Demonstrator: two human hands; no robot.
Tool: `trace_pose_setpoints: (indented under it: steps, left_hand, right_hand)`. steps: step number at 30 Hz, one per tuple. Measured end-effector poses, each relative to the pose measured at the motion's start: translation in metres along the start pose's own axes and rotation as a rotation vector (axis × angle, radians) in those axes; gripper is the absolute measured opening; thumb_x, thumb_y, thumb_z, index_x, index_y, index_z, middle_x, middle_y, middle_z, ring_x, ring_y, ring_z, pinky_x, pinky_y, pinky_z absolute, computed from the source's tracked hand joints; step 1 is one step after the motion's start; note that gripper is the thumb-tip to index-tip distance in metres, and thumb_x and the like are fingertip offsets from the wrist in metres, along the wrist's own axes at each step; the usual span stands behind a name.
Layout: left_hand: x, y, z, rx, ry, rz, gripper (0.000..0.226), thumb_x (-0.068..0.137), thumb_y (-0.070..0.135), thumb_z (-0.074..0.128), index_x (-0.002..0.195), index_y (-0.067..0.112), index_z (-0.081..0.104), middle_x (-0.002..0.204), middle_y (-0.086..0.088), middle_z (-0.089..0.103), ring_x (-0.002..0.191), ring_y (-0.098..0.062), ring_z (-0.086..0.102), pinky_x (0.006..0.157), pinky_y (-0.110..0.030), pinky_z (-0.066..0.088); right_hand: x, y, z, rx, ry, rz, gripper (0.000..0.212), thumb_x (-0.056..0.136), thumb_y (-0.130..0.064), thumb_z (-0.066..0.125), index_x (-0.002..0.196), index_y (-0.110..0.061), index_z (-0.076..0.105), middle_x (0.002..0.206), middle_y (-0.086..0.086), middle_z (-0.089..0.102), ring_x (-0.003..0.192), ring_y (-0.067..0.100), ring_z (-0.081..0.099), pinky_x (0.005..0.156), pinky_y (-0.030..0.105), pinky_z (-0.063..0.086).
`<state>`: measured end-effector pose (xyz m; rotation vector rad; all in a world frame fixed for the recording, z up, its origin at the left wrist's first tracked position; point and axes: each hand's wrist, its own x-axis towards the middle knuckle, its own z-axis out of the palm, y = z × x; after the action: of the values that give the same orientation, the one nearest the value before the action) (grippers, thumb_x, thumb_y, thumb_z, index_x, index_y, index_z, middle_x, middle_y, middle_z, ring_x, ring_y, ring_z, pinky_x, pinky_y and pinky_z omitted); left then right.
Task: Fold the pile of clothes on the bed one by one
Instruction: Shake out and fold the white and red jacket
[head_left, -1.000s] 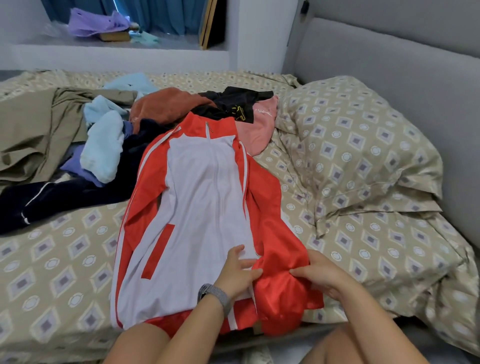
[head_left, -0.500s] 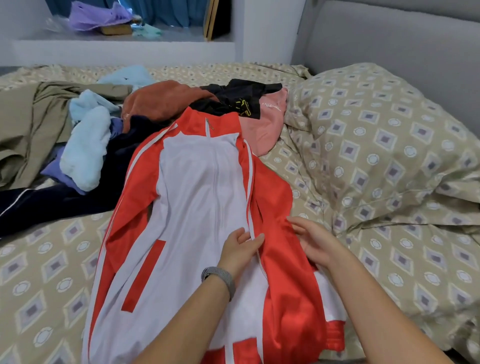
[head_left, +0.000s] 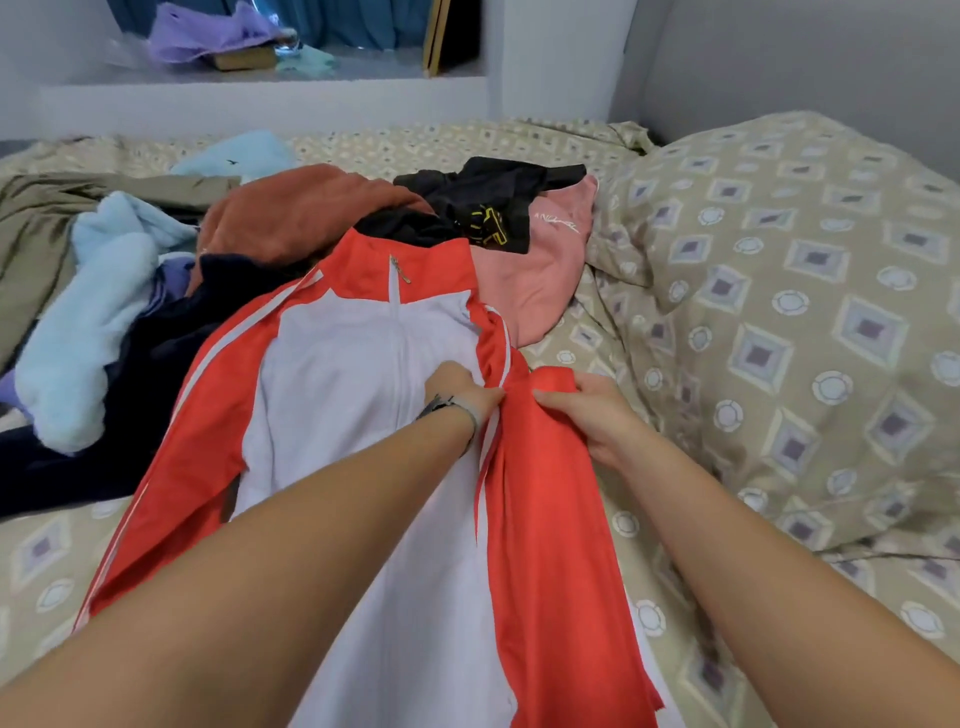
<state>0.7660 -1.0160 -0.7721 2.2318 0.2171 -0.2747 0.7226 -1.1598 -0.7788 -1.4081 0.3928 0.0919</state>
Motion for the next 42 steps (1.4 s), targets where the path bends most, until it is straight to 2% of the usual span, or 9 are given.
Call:
trace_pose_setpoints:
  steps: [8,14,17,22,27,30,34,38,42]
  left_hand:
    - [0.031,0.021,0.019,0.367,0.079,0.379,0.087,0.078,0.041,0.074,0.138,0.001,0.025,0.115,-0.014,0.057,0.104,-0.034,0.06,0.071,-0.031,0.04]
    - [0.045,0.03,0.039,0.273,0.043,0.16,0.132,0.071,0.043,0.082,0.149,0.003,-0.017,0.143,-0.02,0.036,0.127,-0.035,0.046,0.102,-0.042,0.043]
    - [0.053,0.026,0.035,0.254,0.018,0.153,0.115,0.077,0.023,0.077,0.151,0.003,-0.009,0.138,-0.021,0.043,0.124,-0.035,0.05,0.1,-0.037,0.045]
    - [0.056,0.002,0.017,0.027,0.182,0.2,0.026,0.089,0.011,0.053,0.113,0.004,0.06,0.112,-0.015,0.065,0.108,-0.033,0.058,0.087,-0.031,0.044]
    - [0.065,0.002,0.002,-0.655,0.178,-0.082,0.025,0.085,0.02,0.045,0.066,0.007,0.056,0.059,-0.003,0.051,0.062,-0.025,0.047,0.055,-0.028,0.043]
    - [0.047,0.01,0.01,-0.256,0.371,0.214,0.045,0.079,0.045,0.063,0.101,0.007,0.054,0.091,0.0,0.049,0.081,-0.018,0.047,0.075,-0.034,0.044]
    - [0.04,0.02,0.023,0.591,0.39,0.743,0.062,0.072,0.022,0.069,0.128,0.027,0.045,0.124,-0.005,0.04,0.108,-0.025,0.043,0.072,-0.035,0.041]
    - [0.062,0.037,0.016,0.679,0.377,0.675,0.044,0.088,0.004,0.05,0.129,0.018,0.051,0.122,-0.014,0.046,0.106,-0.036,0.05,0.069,-0.042,0.04]
    - [0.085,0.049,-0.014,0.472,0.42,0.464,0.03,0.091,0.032,0.056,0.098,0.006,0.071,0.1,-0.019,0.067,0.094,-0.04,0.06,0.073,-0.039,0.046]
  right_hand:
    - [0.024,0.03,-0.018,0.038,0.209,-0.128,0.038,0.083,0.003,0.068,0.118,-0.009,0.061,0.108,0.01,0.07,0.099,0.024,0.067,0.089,0.039,0.055]
    - [0.034,0.03,-0.035,0.066,0.085,-0.069,0.032,0.084,0.012,0.061,0.107,-0.01,0.065,0.094,0.008,0.071,0.083,0.018,0.069,0.074,0.028,0.058]
    - [0.032,0.031,-0.038,0.069,0.055,-0.031,0.035,0.084,0.014,0.06,0.107,-0.012,0.062,0.091,0.005,0.069,0.078,0.014,0.067,0.067,0.024,0.058]
    - [0.025,0.036,-0.033,0.03,0.087,-0.042,0.042,0.086,0.008,0.063,0.122,-0.013,0.057,0.107,0.008,0.068,0.091,0.018,0.067,0.079,0.032,0.056]
    - [0.015,0.04,-0.03,0.069,0.129,-0.047,0.037,0.087,0.001,0.066,0.119,-0.016,0.057,0.113,0.009,0.067,0.101,0.023,0.066,0.087,0.036,0.055]
    - [0.013,0.042,-0.029,0.047,0.14,-0.068,0.04,0.088,-0.001,0.066,0.124,-0.015,0.056,0.116,0.008,0.066,0.105,0.022,0.065,0.092,0.038,0.054]
    - [0.01,0.045,-0.025,-0.012,0.179,-0.1,0.051,0.087,0.0,0.067,0.134,-0.013,0.051,0.12,0.008,0.065,0.107,0.021,0.065,0.096,0.041,0.053]
    - [0.008,0.048,-0.025,-0.063,0.179,-0.117,0.056,0.087,-0.003,0.067,0.137,-0.018,0.049,0.123,0.003,0.063,0.109,0.018,0.063,0.099,0.041,0.051]
    - [0.011,0.049,-0.029,-0.056,0.167,-0.098,0.056,0.087,-0.007,0.069,0.137,-0.021,0.048,0.124,0.0,0.061,0.11,0.016,0.062,0.099,0.039,0.05]
